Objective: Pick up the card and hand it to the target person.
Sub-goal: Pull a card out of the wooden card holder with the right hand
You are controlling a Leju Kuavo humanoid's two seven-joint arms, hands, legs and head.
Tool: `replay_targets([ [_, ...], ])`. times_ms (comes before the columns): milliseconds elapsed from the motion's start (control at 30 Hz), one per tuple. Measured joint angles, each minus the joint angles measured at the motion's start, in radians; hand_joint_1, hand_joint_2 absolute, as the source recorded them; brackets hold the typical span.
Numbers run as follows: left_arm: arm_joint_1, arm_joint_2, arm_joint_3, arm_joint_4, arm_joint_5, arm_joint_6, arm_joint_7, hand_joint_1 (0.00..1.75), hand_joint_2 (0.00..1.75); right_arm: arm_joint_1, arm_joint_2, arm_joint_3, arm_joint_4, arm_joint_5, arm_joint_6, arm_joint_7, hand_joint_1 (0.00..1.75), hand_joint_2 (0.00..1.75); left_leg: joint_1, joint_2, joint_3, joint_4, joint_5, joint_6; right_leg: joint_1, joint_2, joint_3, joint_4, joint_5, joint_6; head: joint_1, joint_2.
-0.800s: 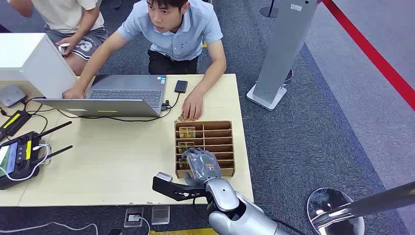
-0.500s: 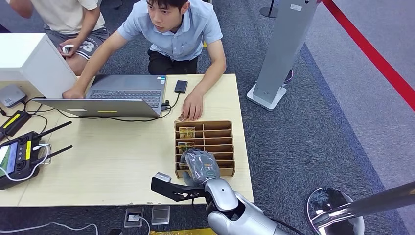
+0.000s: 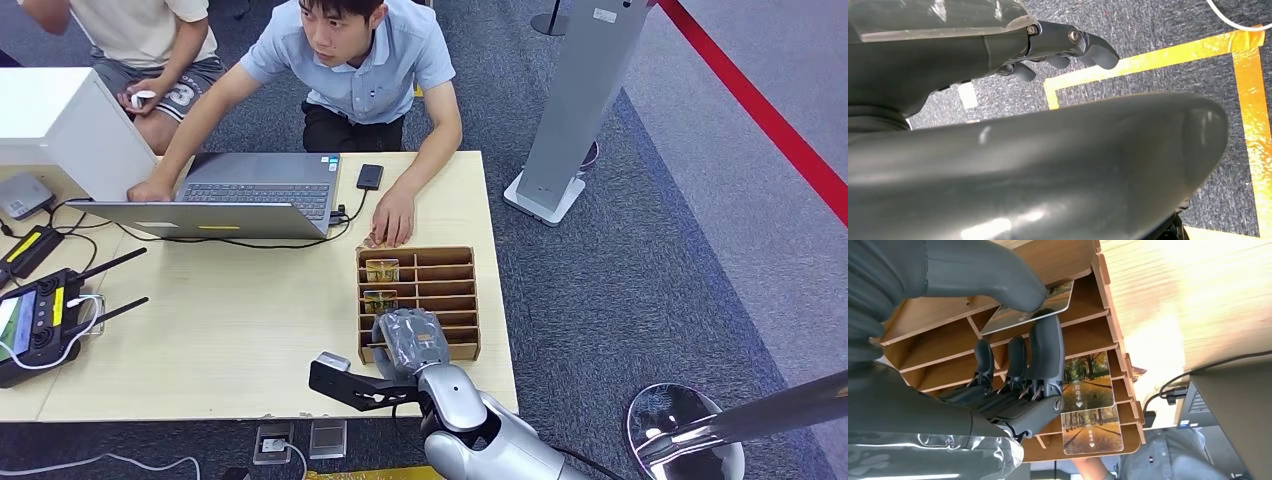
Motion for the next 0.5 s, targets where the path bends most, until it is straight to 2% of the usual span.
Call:
replay_targets([
  [267, 0.0, 0.002, 0.0, 0.0, 0.0, 0.0, -0.001, 0.0, 0.0, -0.002, 0.001, 0.0, 0.008, -0.006, 0.0, -0.001, 1.43, 1.75, 0.0, 0.0, 0.0, 0.0, 0.0, 0.0, 0.0, 0.0, 0.0, 0.0, 0.0, 0.0, 0.0, 0.0],
  [400, 0.0, 0.003, -0.001, 0.0, 0.0, 0.0, 0.0, 0.0, 0.0, -0.004, 0.001, 0.0, 0.011, -0.015, 0.002, -0.001, 1.72, 1.75, 0.0, 0.0, 0.0, 0.0, 0.0, 0.0, 0.0, 0.0, 0.0, 0.0, 0.0, 0.0, 0.0, 0.0],
  [500, 0.0, 0.003, -0.002, 0.0, -0.001, 0.0, -0.002, 0.0, 0.0, -0.008, 0.002, 0.0, 0.016, -0.02, 0.0, -0.002, 1.75, 1.75, 0.0, 0.0, 0.0, 0.0, 0.0, 0.0, 0.0, 0.0, 0.0, 0.0, 0.0, 0.0, 0.0, 0.0],
])
